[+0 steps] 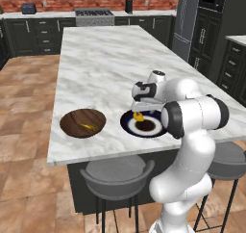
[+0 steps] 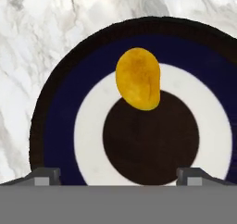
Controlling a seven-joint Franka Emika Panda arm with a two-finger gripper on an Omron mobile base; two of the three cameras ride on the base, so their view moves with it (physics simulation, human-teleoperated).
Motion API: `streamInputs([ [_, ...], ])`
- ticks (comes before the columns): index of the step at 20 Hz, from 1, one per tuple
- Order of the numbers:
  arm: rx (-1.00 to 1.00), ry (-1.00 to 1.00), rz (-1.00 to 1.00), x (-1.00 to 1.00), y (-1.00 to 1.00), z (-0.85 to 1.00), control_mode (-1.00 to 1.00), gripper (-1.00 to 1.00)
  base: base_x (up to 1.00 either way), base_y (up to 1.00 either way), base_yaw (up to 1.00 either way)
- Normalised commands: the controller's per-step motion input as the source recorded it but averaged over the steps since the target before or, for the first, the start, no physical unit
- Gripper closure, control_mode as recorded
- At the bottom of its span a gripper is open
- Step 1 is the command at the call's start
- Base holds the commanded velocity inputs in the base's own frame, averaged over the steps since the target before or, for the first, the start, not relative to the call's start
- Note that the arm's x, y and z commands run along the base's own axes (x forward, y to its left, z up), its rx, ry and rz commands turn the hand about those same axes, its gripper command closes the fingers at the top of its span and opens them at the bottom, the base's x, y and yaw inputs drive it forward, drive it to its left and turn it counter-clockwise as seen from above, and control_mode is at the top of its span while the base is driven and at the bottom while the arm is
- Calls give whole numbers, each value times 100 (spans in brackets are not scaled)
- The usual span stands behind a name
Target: Take the fruits from the plate on the dining counter and place two fruits in each bowl.
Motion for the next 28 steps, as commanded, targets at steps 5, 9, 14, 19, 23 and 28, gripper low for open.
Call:
streamInputs([
  [5, 0, 0, 1, 41, 0, -25, -100, -100, 0, 0, 0],
  [9, 0, 0, 0, 26, 0, -41, -100, -100, 0, 0, 0],
  [14, 0, 0, 0, 27, 0, -28, -100, -100, 0, 0, 0],
  [19, 0, 0, 0, 40, 0, -13, -100, -100, 0, 0, 0],
  [23, 0, 0, 0, 34, 0, -27, -100, -100, 0, 0, 0],
  [28, 0, 0, 0, 26, 0, -23, -100, -100, 0, 0, 0],
])
